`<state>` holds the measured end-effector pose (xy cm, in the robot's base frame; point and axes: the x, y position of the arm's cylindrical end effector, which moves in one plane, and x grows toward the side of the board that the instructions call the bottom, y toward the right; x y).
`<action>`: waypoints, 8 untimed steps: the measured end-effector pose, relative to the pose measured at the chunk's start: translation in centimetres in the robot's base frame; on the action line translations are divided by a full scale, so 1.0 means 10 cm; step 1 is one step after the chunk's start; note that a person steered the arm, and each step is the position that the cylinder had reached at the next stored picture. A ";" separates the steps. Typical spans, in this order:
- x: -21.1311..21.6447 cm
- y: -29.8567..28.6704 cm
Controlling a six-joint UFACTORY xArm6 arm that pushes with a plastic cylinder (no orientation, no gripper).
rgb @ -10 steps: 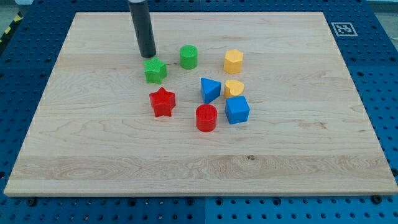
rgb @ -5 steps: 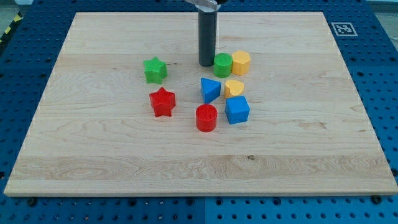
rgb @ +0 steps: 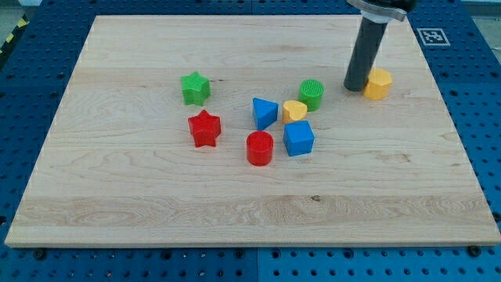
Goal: Push the yellow hexagon right center of the board
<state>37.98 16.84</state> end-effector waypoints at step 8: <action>0.20 -1.51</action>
